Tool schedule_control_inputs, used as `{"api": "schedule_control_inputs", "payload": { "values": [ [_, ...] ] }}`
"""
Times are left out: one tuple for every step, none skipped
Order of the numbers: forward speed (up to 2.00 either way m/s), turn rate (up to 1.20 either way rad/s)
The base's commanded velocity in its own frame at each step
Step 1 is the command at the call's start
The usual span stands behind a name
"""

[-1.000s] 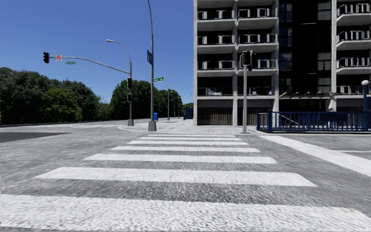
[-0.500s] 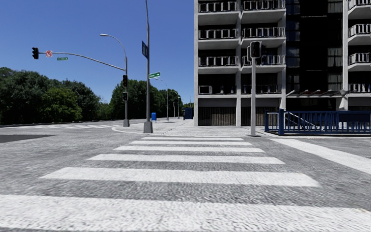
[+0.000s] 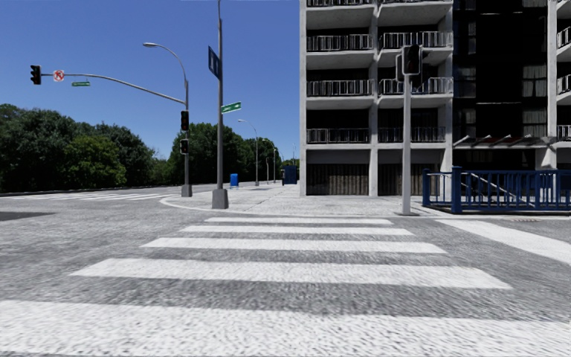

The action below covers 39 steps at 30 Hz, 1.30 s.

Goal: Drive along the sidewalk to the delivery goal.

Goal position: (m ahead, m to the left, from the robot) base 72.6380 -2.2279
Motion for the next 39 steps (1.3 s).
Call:
{"api": "schedule_control_inputs", "payload": {
  "values": [
    [2.00, 0.00],
    [2.00, 0.00],
    [2.00, 0.00],
    [2.00, 0.00],
    [2.00, 0.00],
    [2.00, 0.00],
    [2.00, 0.00],
    [2.00, 0.00],
    [2.00, 0.00],
    [2.00, 0.00],
    [2.00, 0.00],
    [2.00, 0.00],
    [2.00, 0.00],
    [2.00, 0.00],
    [2.00, 0.00],
    [2.00, 0.00],
    [2.00, 0.00],
    [2.00, 0.00],
    [2.00, 0.00],
    [2.00, 0.00],
    [2.00, 0.00],
    [2.00, 0.00],
    [2.00, 0.00],
    [2.00, 0.00],
    [2.00, 0.00],
    [2.00, 0.00],
    [2.00, 0.00],
    [2.00, 0.00],
    [2.00, 0.00],
    [2.00, 0.00],
    [2.00, 0.00],
    [2.00, 0.00],
    [2.00, 0.00],
    [2.00, 0.00],
    [2.00, 0.00],
    [2.00, 0.00],
    [2.00, 0.00],
    [2.00, 0.00],
    [2.00, 0.00]
  ]
}}
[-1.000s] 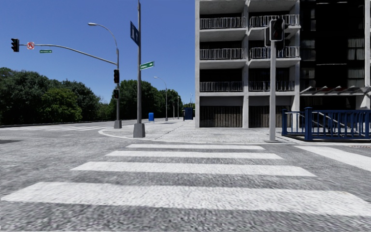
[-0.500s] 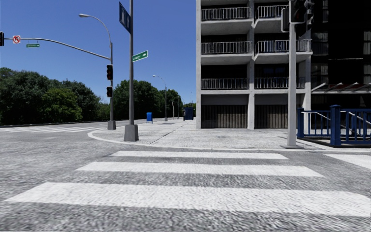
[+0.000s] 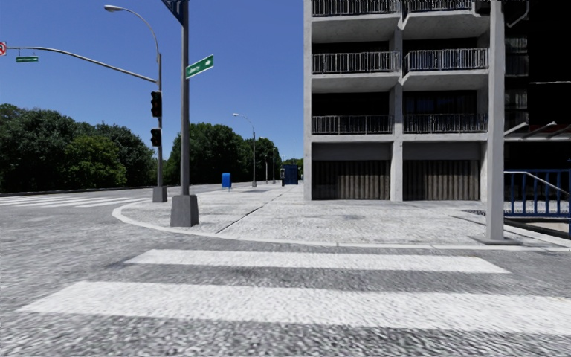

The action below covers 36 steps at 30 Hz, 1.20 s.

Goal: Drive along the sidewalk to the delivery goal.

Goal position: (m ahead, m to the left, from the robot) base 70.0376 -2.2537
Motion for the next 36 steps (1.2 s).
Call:
{"api": "schedule_control_inputs", "payload": {
  "values": [
    [2.00, 0.00],
    [2.00, 0.00],
    [2.00, 0.00],
    [2.00, 0.00],
    [2.00, 0.00],
    [2.00, 0.00],
    [2.00, 0.00],
    [2.00, 0.00],
    [2.00, 0.00],
    [2.00, 0.00],
    [2.00, 0.00],
    [2.00, 0.00],
    [2.00, 0.00],
    [2.00, 0.00],
    [2.00, 0.00],
    [2.00, 0.00],
    [2.00, 0.00],
    [2.00, 0.00],
    [2.00, 0.00],
    [2.00, 0.00],
    [2.00, 0.00],
    [2.00, 0.00],
    [2.00, 0.00],
    [2.00, 0.00],
    [2.00, 0.00],
    [2.00, 0.00],
    [2.00, 0.00],
    [2.00, 0.00],
    [2.00, 0.00],
    [2.00, 0.00],
    [2.00, 0.00],
    [2.00, 0.00],
    [2.00, 0.00],
    [2.00, 0.00],
    [2.00, 0.00],
    [1.90, 0.00]
  ]
}}
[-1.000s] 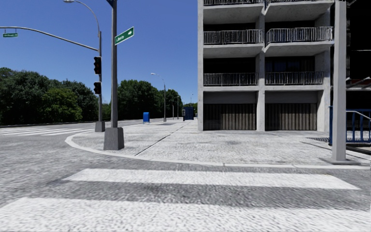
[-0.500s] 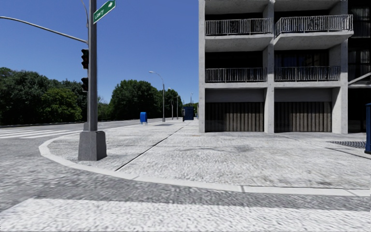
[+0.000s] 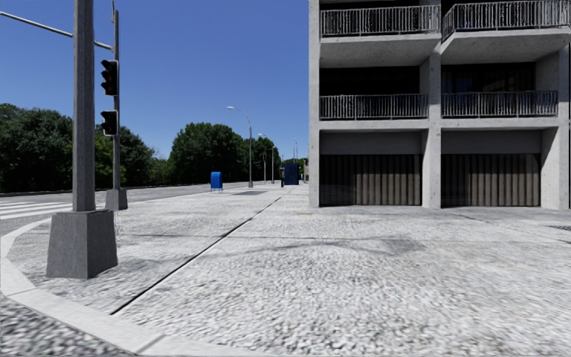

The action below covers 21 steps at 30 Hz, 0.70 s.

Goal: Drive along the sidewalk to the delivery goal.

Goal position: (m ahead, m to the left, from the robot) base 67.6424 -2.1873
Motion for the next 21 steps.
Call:
{"api": "schedule_control_inputs", "payload": {
  "values": [
    [1.29, 0.00],
    [1.28, 0.00],
    [1.27, 0.00],
    [1.27, 0.00],
    [1.27, 0.00],
    [1.27, 0.00],
    [1.27, 0.00],
    [1.27, 0.00],
    [1.27, 0.00],
    [1.27, 0.00],
    [1.27, 0.00],
    [1.27, 0.00],
    [1.27, 0.00],
    [1.27, 0.00],
    [1.27, 0.00],
    [1.27, 0.00],
    [1.27, 0.00],
    [1.27, 0.00],
    [1.27, 0.00],
    [1.27, 0.00],
    [1.27, 0.00]
  ]
}}
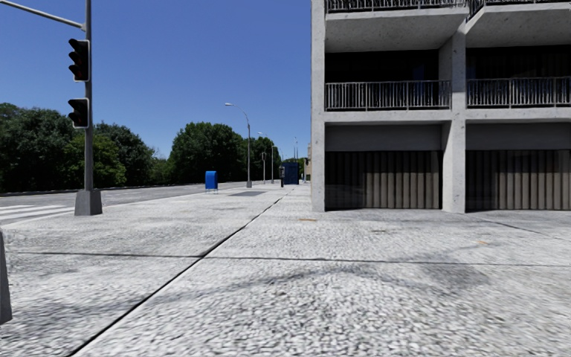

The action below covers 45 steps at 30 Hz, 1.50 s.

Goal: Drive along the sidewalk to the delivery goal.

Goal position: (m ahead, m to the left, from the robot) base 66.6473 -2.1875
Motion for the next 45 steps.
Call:
{"api": "schedule_control_inputs", "payload": {
  "values": [
    [1.27, 0.00],
    [1.27, 0.00],
    [1.27, 0.00],
    [1.27, 0.00],
    [1.27, 0.00],
    [1.27, 0.00],
    [1.27, 0.00],
    [1.27, 0.00],
    [1.27, 0.00],
    [1.27, 0.00],
    [1.27, 0.00],
    [1.27, 0.00],
    [1.27, 0.00],
    [1.27, 0.00],
    [1.27, 0.00],
    [1.27, 0.00],
    [1.27, 0.00],
    [1.27, 0.00],
    [1.27, 0.00],
    [1.27, 0.00],
    [1.27, 0.00],
    [1.27, 0.00],
    [1.27, 0.00],
    [1.28, 0.00],
    [2.00, 0.00],
    [2.00, 0.00],
    [2.00, 0.00],
    [2.00, 0.00],
    [2.00, 0.00],
    [2.00, 0.00],
    [2.00, 0.00],
    [2.00, 0.00],
    [2.00, 0.00],
    [2.00, 0.00],
    [2.00, 0.00],
    [2.00, 0.00],
    [2.00, 0.00],
    [2.00, 0.00],
    [2.00, 0.00],
    [2.00, 0.00],
    [2.00, 0.00],
    [2.00, 0.00],
    [2.00, 0.00],
    [2.00, 0.03],
    [2.00, 0.09]
  ]
}}
